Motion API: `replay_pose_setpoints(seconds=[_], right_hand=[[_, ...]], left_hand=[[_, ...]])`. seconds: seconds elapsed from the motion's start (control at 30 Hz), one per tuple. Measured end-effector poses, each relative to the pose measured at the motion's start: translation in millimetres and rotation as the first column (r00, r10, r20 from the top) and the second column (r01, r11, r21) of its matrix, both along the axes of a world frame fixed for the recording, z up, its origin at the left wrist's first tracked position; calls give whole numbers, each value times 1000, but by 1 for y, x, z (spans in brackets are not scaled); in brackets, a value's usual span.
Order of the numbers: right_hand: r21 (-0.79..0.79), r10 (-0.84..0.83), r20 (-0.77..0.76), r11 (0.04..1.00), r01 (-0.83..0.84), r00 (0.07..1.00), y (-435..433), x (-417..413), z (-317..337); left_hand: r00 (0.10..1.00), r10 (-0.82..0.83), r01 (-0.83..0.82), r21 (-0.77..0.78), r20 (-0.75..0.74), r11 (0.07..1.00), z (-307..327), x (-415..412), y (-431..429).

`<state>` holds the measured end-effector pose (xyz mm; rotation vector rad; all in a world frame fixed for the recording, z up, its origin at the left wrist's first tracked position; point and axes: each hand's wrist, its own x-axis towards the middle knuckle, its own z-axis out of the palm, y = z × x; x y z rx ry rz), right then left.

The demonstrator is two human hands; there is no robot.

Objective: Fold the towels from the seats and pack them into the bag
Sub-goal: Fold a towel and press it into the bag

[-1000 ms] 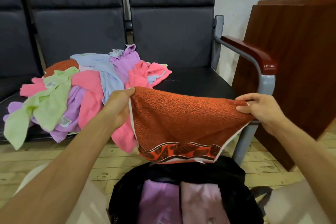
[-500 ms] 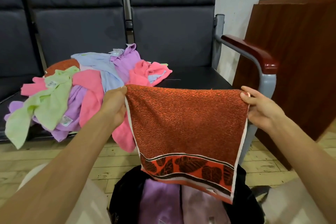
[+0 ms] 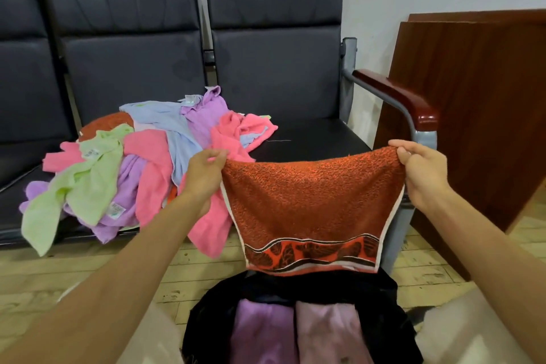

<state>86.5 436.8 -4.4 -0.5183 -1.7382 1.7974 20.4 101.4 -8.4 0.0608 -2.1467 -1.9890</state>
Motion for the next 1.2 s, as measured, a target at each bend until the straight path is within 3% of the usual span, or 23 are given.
replay_pose_setpoints(seconds=[0.13,0.33,0.43,0.57,0.73,0.83,0.9,0.97,1.03,1.2], right_hand=[[-33,20,-50,999,-22,999,6,-2,35],[153,61,-83,987,-48,995,6,14,81],[260,28,-51,966,-14,998,9,17,88],[376,-30,9,926,25,1000,7,18,90],[575,-127,54,815,74,990,0,22,97],[632,-151,51,770,85,987,1,24,107],[670,-169,41,736,99,985,2,26,116],[714,-207,31,690,123,978,3,27,124],[756,-251,44,642,132,967,3,29,131],[843,-291,152,537,30,945,-5,29,151]], left_hand=[[988,-156,154,94,15,984,43,-6,6],[975,-198,169,-242,-101,955,89,-7,-10],[977,-174,125,-329,-124,936,104,-6,-14],[987,-109,72,-285,-115,956,112,-3,-14],[990,-132,129,-79,-43,989,120,7,-10],[983,-141,122,-155,-114,980,128,12,-10],[973,-97,2,-410,-211,912,134,14,-11],[947,-84,-139,-630,-310,764,141,16,-11],[924,-86,-224,-709,-374,669,146,14,-11],[929,25,-316,-755,-370,575,160,17,-6]])
